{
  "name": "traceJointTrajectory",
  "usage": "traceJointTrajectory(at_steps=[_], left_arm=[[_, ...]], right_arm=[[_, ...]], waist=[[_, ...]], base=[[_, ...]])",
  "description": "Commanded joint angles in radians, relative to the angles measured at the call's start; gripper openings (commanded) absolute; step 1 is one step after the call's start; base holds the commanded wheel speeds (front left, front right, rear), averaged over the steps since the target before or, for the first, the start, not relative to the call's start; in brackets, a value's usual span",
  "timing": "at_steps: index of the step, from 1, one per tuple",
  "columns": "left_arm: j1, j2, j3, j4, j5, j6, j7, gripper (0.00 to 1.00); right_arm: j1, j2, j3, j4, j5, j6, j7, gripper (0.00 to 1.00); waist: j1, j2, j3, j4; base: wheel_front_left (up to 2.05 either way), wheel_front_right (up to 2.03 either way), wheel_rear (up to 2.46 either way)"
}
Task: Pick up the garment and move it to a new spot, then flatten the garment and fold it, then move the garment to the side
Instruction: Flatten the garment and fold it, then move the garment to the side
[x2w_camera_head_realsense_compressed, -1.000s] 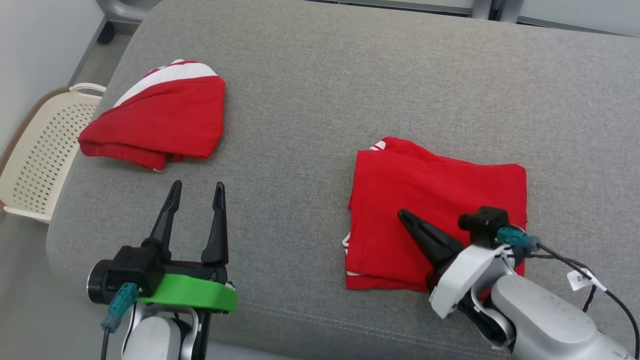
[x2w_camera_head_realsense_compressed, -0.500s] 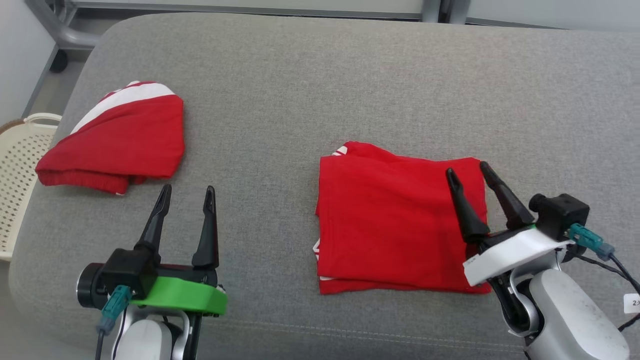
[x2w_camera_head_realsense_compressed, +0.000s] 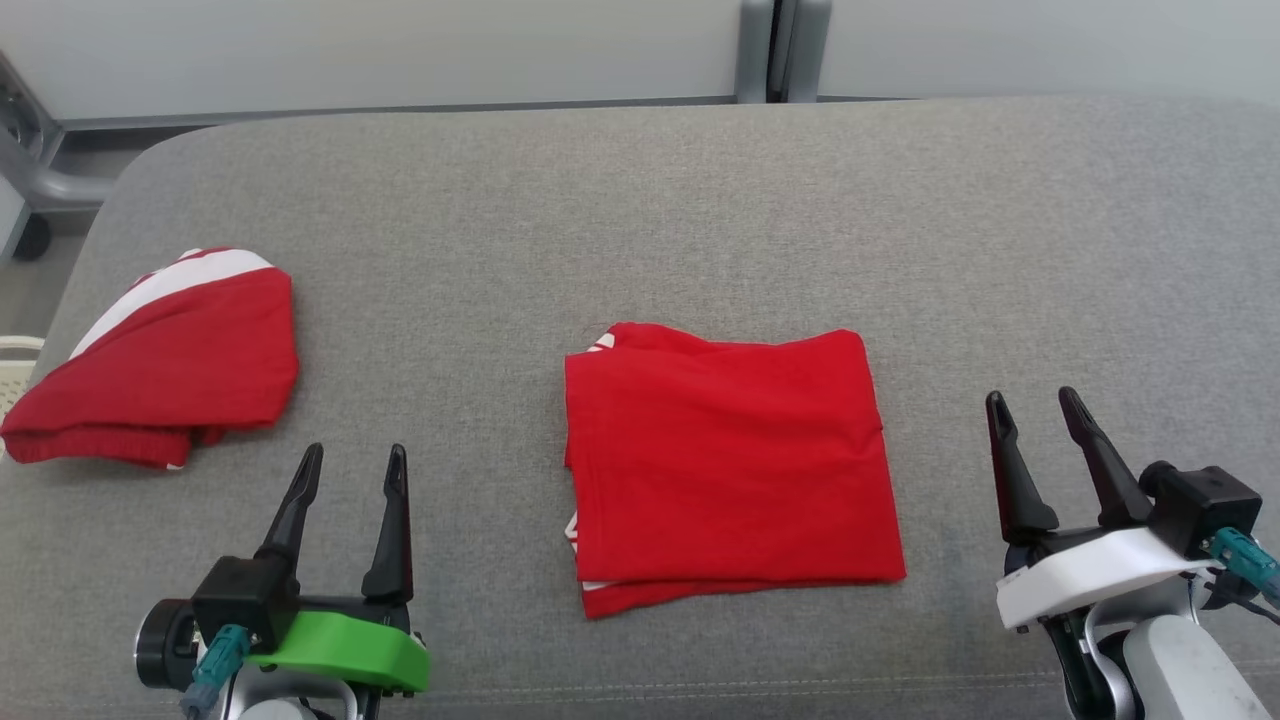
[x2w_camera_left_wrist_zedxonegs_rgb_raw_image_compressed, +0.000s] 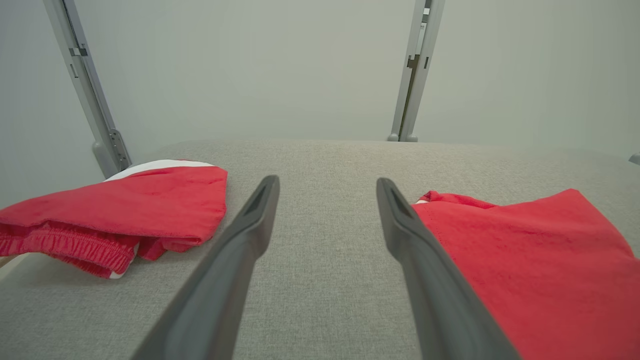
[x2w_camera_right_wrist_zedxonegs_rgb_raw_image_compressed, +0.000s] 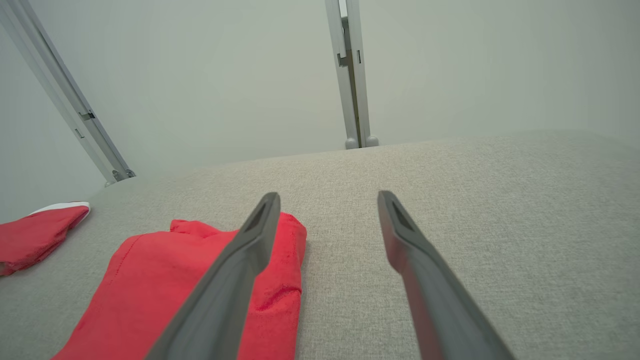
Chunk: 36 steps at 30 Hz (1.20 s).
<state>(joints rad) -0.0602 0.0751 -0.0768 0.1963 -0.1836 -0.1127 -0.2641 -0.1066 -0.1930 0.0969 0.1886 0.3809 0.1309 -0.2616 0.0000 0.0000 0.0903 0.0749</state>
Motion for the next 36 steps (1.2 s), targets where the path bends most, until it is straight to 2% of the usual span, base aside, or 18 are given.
traceJointTrajectory(at_steps=[1, 7, 16, 36], left_arm=[[0.013, 0.006, 0.004, 0.0, 0.0, 0.006, 0.0, 1.0], [0.051, 0.012, 0.011, 0.007, 0.009, 0.013, 0.0, 1.0], [0.092, 0.018, 0.02, 0.007, 0.002, 0.017, 0.0, 1.0], [0.061, 0.012, 0.02, -0.015, 0.005, 0.021, 0.0, 1.0]], right_arm=[[0.015, -0.002, 0.003, -0.005, -0.007, 0.0, -0.003, 1.0], [0.067, -0.004, 0.013, -0.003, -0.019, 0.0, -0.003, 1.0], [0.125, -0.003, 0.0, 0.005, -0.034, 0.0, -0.003, 1.0], [0.11, -0.002, 0.004, -0.001, -0.026, 0.0, -0.003, 1.0]], waist=[[0.0, 0.0, -0.03, -0.032], [0.0, 0.0, -0.058, -0.056], [0.0, 0.0, -0.089, -0.049], [0.0, 0.0, -0.07, -0.04]], base=[[0.0, 0.0, 0.0], [0.0, 0.0, 0.0], [0.0, 0.0, 0.0], [0.0, 0.0, 0.0]])
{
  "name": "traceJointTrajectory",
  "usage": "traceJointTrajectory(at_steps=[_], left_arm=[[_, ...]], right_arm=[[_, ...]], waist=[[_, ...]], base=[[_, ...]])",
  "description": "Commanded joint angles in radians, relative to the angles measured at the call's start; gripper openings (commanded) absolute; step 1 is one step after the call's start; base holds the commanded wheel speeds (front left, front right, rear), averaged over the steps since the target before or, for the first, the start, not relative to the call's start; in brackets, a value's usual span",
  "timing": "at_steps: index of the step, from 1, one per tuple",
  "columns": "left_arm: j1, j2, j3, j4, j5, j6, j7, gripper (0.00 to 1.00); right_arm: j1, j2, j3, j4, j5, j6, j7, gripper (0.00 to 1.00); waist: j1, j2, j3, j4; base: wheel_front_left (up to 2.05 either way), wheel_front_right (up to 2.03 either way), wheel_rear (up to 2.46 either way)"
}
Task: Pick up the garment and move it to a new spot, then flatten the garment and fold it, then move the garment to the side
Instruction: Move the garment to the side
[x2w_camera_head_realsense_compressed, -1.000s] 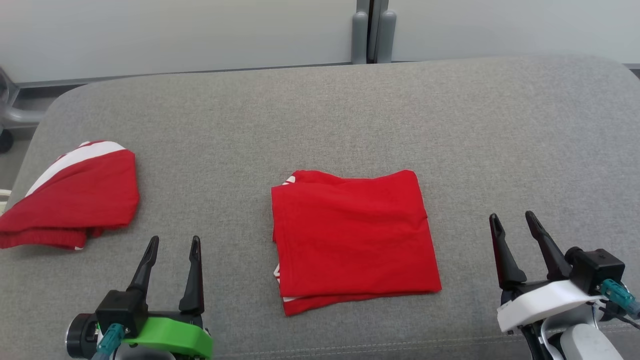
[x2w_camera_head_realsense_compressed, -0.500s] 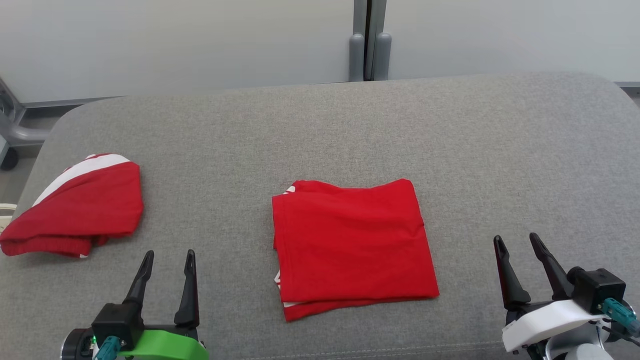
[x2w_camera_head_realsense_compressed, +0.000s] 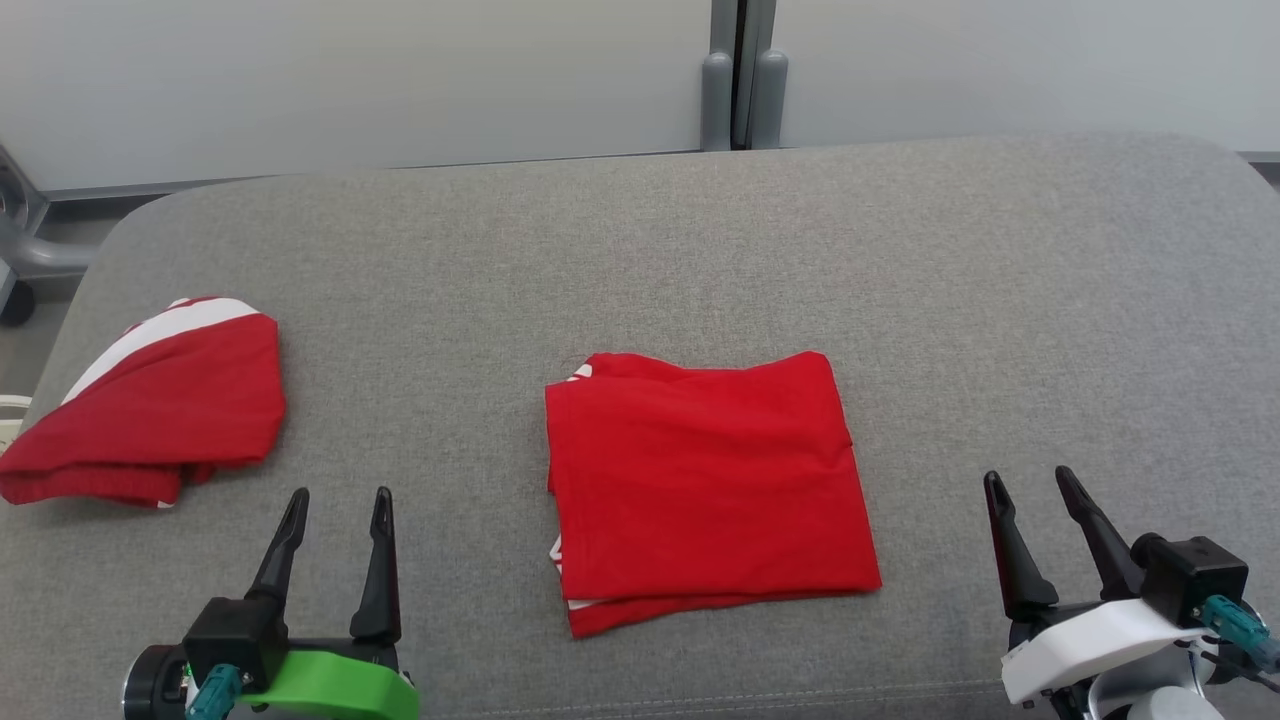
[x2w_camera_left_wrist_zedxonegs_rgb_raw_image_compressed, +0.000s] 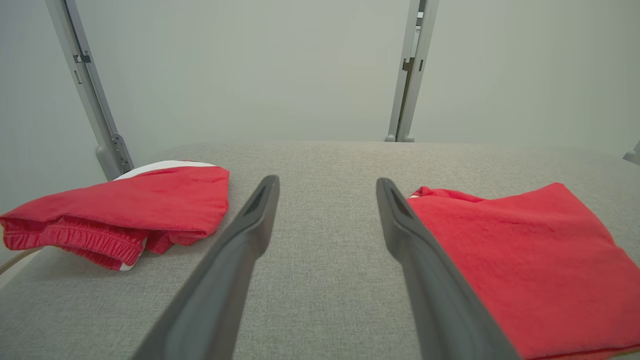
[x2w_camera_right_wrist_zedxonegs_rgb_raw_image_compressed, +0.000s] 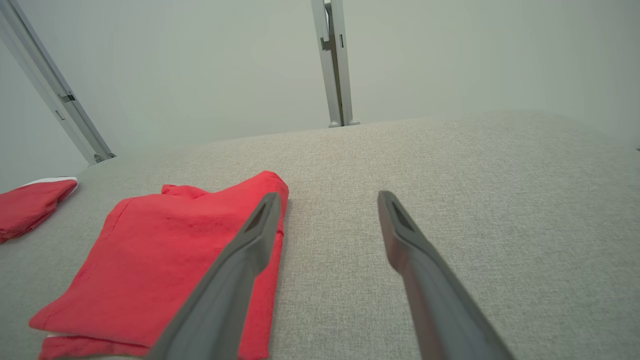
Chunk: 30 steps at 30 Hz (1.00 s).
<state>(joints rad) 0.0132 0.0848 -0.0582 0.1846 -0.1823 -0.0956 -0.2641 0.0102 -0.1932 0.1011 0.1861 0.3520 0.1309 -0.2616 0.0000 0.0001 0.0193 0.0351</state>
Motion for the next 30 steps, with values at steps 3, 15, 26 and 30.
traceJointTrajectory(at_steps=[3, 15, 26, 30], left_arm=[[-0.02, 0.001, -0.001, -0.007, 0.007, 0.004, 0.0, 1.0], [-0.089, -0.017, -0.054, -0.035, 0.018, 0.001, 0.0, 1.0], [-0.155, -0.031, -0.095, -0.023, -0.018, -0.004, 0.0, 1.0], [-0.163, -0.032, -0.102, -0.022, -0.031, -0.001, 0.0, 1.0]], right_arm=[[-0.019, -0.016, 0.006, 0.014, 0.02, 0.0, 0.003, 1.0], [-0.19, -0.129, 0.145, 0.154, 0.192, 0.0, 0.112, 1.0], [-0.35, -0.221, 0.358, 0.276, 0.362, 0.0, 0.182, 1.0], [-0.386, -0.233, 0.411, 0.323, 0.411, 0.0, 0.196, 1.0]], waist=[[0.0, -0.0001, 0.011, 0.005], [0.0, -0.0001, 0.113, 0.064], [0.0, -0.0001, 0.196, 0.173], [0.0, -0.0001, 0.208, 0.199]], base=[[0.0, 0.0, 0.0], [0.0, 0.0, 0.0], [0.0, 0.0, 0.0], [0.0, 0.0, 0.0]])
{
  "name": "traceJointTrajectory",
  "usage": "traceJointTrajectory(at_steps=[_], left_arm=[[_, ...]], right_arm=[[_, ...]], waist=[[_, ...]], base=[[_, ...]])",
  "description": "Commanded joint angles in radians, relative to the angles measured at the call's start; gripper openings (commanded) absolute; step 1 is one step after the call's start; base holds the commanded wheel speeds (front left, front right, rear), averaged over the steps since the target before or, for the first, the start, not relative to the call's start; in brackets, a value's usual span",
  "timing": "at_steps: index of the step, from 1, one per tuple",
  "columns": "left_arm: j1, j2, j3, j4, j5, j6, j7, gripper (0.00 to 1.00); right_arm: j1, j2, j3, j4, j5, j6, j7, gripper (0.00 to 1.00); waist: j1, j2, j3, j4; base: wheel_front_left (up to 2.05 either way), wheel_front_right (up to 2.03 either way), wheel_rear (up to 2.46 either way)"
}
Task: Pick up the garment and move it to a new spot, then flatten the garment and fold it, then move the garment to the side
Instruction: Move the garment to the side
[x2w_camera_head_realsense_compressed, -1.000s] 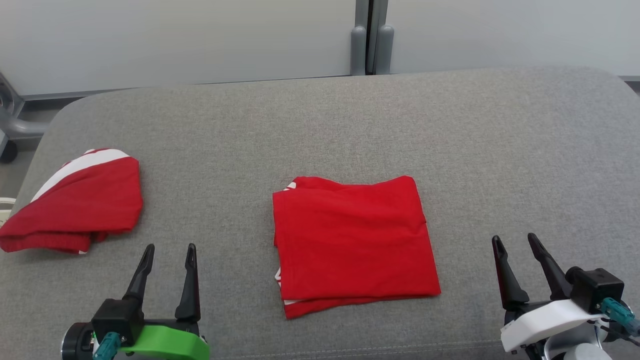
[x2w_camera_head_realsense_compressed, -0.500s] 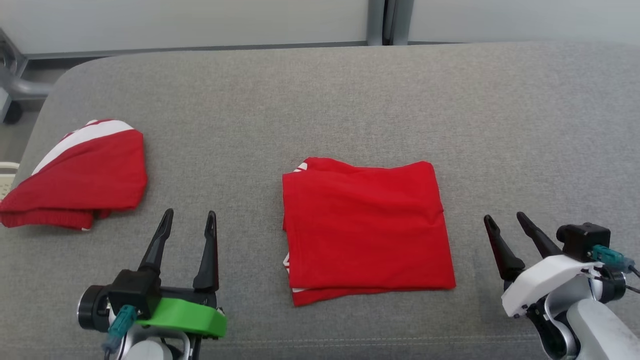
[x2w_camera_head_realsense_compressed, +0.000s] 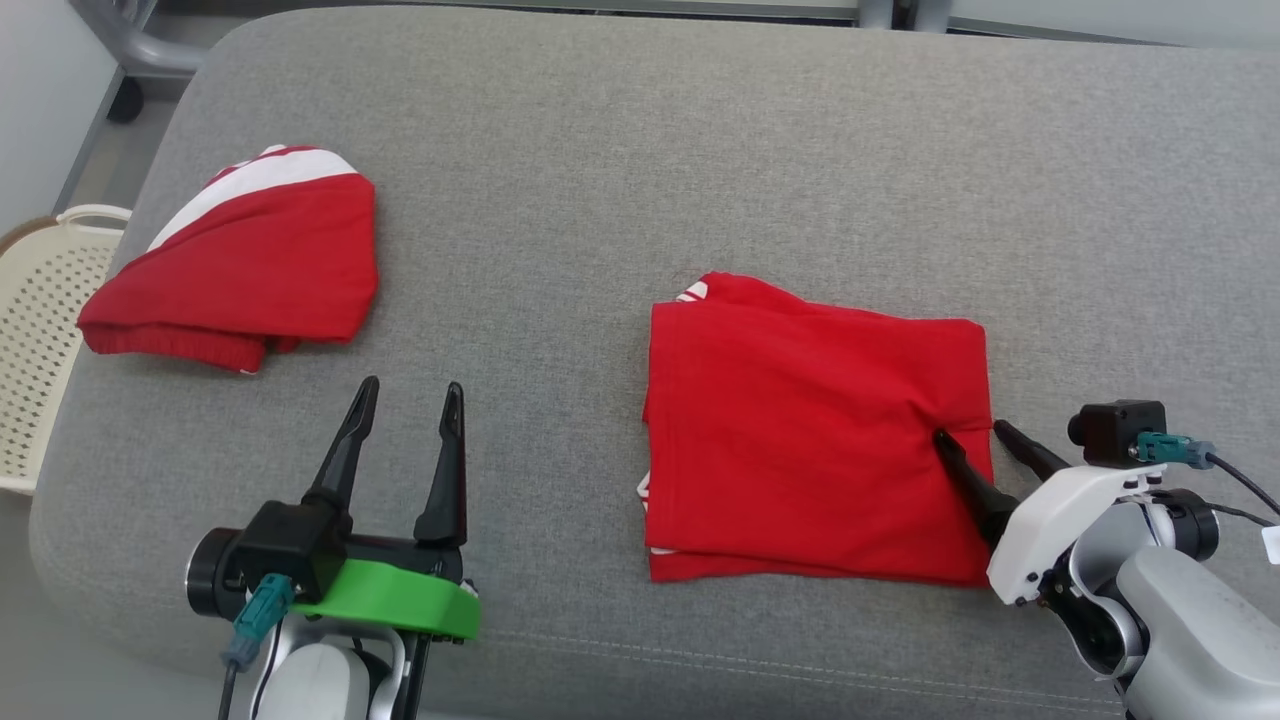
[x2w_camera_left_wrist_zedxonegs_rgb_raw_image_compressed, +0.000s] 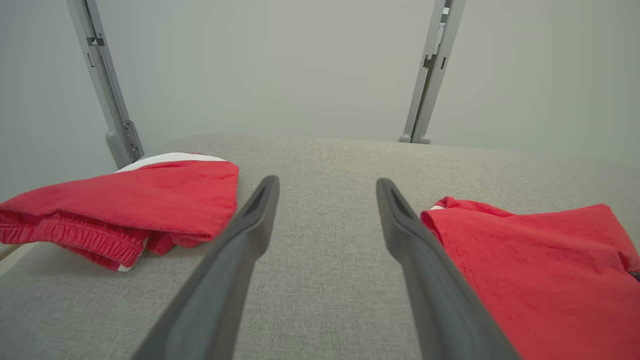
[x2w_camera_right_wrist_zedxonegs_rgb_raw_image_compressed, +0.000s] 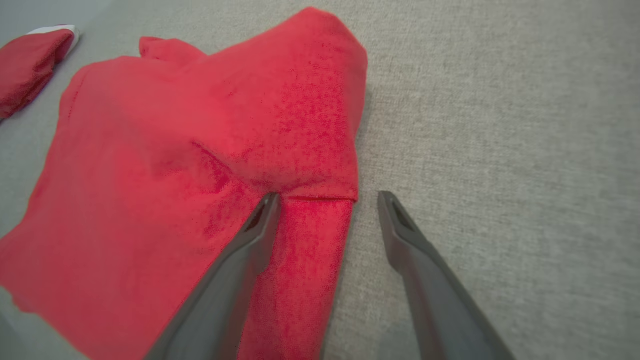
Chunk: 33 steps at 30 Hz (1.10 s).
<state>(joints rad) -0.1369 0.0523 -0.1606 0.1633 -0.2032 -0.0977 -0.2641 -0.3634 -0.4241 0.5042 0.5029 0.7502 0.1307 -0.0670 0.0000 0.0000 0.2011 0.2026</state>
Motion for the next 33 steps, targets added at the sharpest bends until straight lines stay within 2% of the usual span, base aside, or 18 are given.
traceJointTrajectory(at_steps=[1, 5, 6, 7, 13, 18, 33], left_arm=[[-0.015, 0.0, -0.001, -0.001, -0.011, 0.001, 0.0, 1.0], [-0.016, -0.001, -0.001, -0.004, -0.016, 0.002, 0.0, 1.0], [-0.015, -0.001, 0.0, -0.005, -0.016, 0.003, 0.0, 1.0], [-0.014, -0.001, 0.003, -0.006, -0.015, 0.004, 0.0, 1.0], [-0.021, -0.001, 0.014, -0.011, -0.005, 0.009, 0.0, 1.0], [-0.021, 0.0, 0.026, -0.015, 0.011, 0.002, 0.0, 1.0], [-0.021, 0.053, 0.05, -0.018, 0.05, -0.01, 0.0, 1.0]], right_arm=[[-0.019, -0.005, 0.02, 0.016, 0.024, 0.0, 0.006, 1.0], [-0.032, -0.007, 0.063, 0.035, 0.063, 0.0, 0.024, 1.0], [-0.036, -0.009, 0.073, 0.042, 0.076, 0.0, 0.027, 0.39], [-0.04, -0.009, 0.083, 0.045, 0.085, 0.0, 0.025, 0.0], [-0.055, -0.03, 0.131, 0.052, 0.137, -0.001, -0.007, 0.0], [-0.061, -0.026, 0.145, 0.052, 0.146, -0.001, -0.053, 0.0], [-0.023, 0.021, 0.128, 0.053, 0.165, -0.001, -0.155, 0.0]], waist=[[0.0, 0.0, 0.029, 0.036], [0.0, 0.0, 0.032, 0.042], [0.0, 0.0, 0.033, 0.042], [0.0, 0.0, 0.035, 0.041], [0.0, 0.0, 0.041, 0.013], [0.0, 0.0, 0.041, -0.046], [0.0, 0.0, 0.025, -0.359]], base=[[0.0, 0.0, 0.0], [0.0, 0.0, 0.0], [0.0, 0.0, 0.0], [0.0, 0.0, 0.0], [0.0, 0.0, 0.0], [0.0, 0.0, 0.0], [0.0, 0.0, 0.0]])
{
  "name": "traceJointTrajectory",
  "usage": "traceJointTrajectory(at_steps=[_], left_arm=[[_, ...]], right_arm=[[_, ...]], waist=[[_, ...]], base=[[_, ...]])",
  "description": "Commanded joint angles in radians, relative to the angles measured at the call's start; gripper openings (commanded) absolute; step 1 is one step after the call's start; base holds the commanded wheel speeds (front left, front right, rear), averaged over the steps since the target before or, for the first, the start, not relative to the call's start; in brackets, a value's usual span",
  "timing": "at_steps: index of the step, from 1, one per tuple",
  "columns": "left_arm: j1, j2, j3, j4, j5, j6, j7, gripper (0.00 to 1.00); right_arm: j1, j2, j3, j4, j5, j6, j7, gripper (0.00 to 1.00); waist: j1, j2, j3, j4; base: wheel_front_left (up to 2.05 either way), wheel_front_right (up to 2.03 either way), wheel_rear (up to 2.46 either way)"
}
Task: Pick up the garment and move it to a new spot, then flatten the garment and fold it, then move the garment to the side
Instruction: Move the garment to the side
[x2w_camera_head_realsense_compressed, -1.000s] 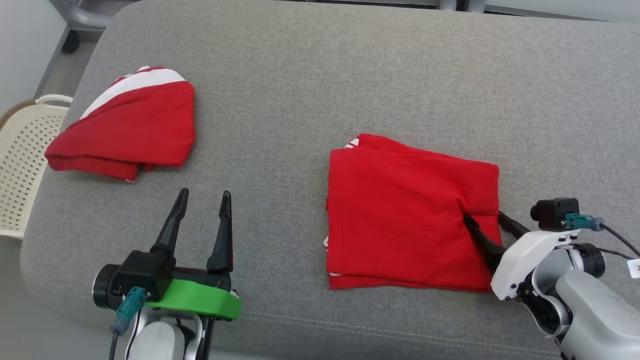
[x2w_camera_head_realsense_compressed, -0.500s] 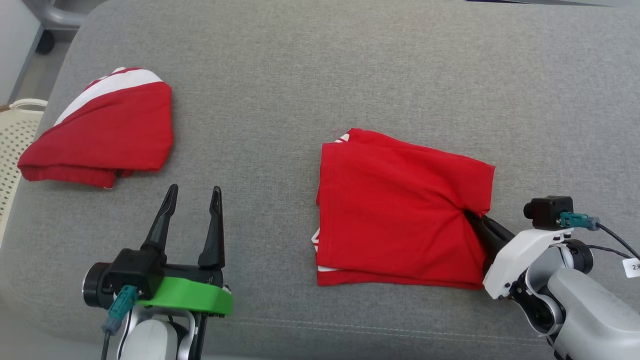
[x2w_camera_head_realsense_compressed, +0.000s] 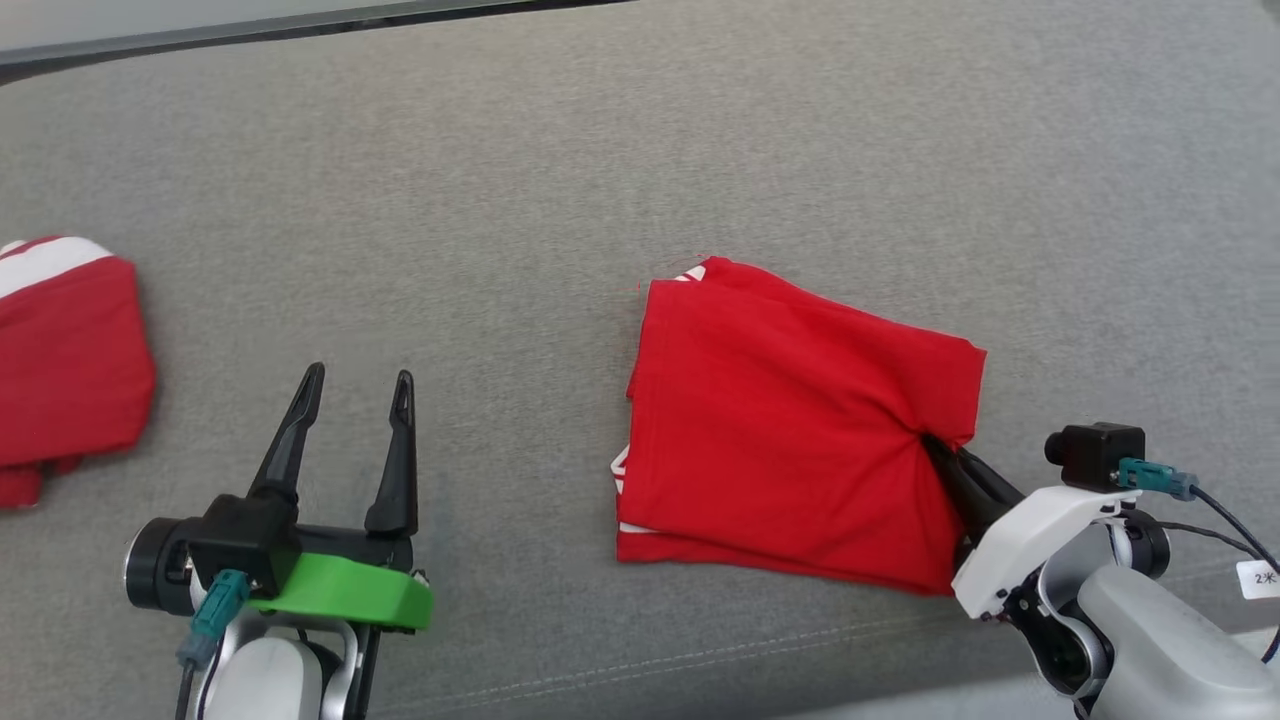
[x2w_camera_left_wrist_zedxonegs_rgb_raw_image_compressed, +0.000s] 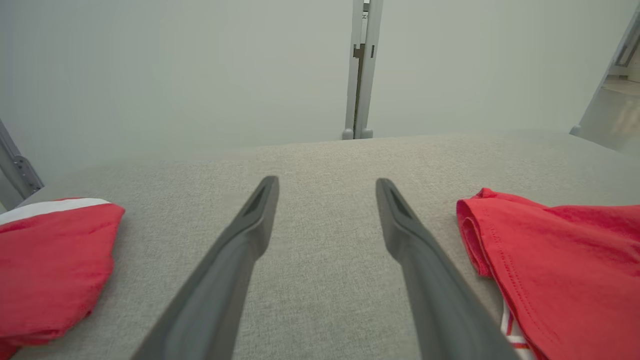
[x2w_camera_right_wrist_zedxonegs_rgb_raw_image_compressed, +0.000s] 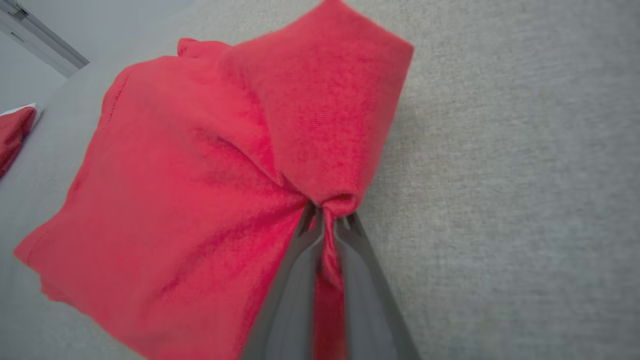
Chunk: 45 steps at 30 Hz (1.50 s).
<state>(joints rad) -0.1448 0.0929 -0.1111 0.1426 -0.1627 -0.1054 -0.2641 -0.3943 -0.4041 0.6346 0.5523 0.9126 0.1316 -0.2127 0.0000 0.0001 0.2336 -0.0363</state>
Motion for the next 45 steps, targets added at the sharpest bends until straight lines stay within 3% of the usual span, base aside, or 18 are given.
traceJointTrajectory(at_steps=[1, 7, 12, 27, 35, 41, 42, 43, 44, 45], left_arm=[[-0.013, 0.015, -0.001, 0.004, 0.011, -0.003, 0.0, 1.0], [-0.023, 0.035, -0.01, 0.005, 0.013, -0.004, 0.003, 1.0], [-0.049, 0.046, -0.026, -0.009, 0.017, -0.006, 0.015, 1.0], [-0.193, 0.068, -0.11, -0.056, 0.026, -0.018, 0.045, 1.0], [-0.271, 0.094, -0.155, -0.082, 0.027, -0.022, 0.062, 1.0], [-0.305, 0.114, -0.171, -0.096, 0.028, -0.023, 0.068, 1.0], [-0.308, 0.117, -0.172, -0.098, 0.028, -0.023, 0.07, 1.0], [-0.312, 0.119, -0.174, -0.101, 0.029, -0.023, 0.072, 1.0], [-0.313, 0.122, -0.175, -0.102, 0.028, -0.023, 0.072, 1.0], [-0.315, 0.123, -0.178, -0.103, 0.028, -0.023, 0.072, 1.0]], right_arm=[[0.01, 0.003, -0.002, 0.004, 0.003, -0.002, -0.013, 0.0], [-0.033, 0.004, 0.012, 0.007, 0.009, -0.002, -0.014, 0.0], [-0.134, -0.014, 0.033, 0.031, 0.001, -0.002, -0.006, 0.0], [-0.541, -0.111, 0.116, 0.255, -0.019, -0.002, -0.013, 0.0], [-0.677, -0.166, 0.076, 0.416, -0.006, -0.002, -0.048, 0.0], [-0.733, -0.193, 0.016, 0.432, -0.066, -0.002, -0.054, 0.0], [-0.735, -0.195, -0.006, 0.429, -0.091, -0.002, -0.053, 0.2], [-0.735, -0.192, -0.038, 0.435, -0.111, -0.002, -0.052, 0.51], [-0.732, -0.186, -0.067, 0.444, -0.135, -0.002, -0.052, 1.0], [-0.73, -0.181, -0.1, 0.45, -0.162, -0.002, -0.052, 1.0]], waist=[[0.0, -0.0001, -0.009, -0.139], [0.0, -0.0001, -0.002, -0.228], [0.0, -0.0001, 0.028, -0.259], [0.0, -0.0001, 0.177, -0.227], [0.0, -0.0001, 0.276, -0.203], [0.0, -0.0001, 0.325, -0.193], [0.0, -0.0001, 0.332, -0.191], [0.0, -0.0001, 0.339, -0.189], [0.0, -0.0001, 0.344, -0.187], [0.0, -0.0001, 0.348, -0.184]], base=[[0.0, 0.0, 0.0], [0.0, 0.0, 0.0], [0.0, 0.0, 0.0], [0.0, 0.0, 0.0], [0.0, 0.0, 0.0], [0.0, 0.0, 0.0], [0.0, 0.0, 0.0], [0.0, 0.0, 0.0], [0.0, 0.0, 0.0], [0.0, 0.0, 0.0]])
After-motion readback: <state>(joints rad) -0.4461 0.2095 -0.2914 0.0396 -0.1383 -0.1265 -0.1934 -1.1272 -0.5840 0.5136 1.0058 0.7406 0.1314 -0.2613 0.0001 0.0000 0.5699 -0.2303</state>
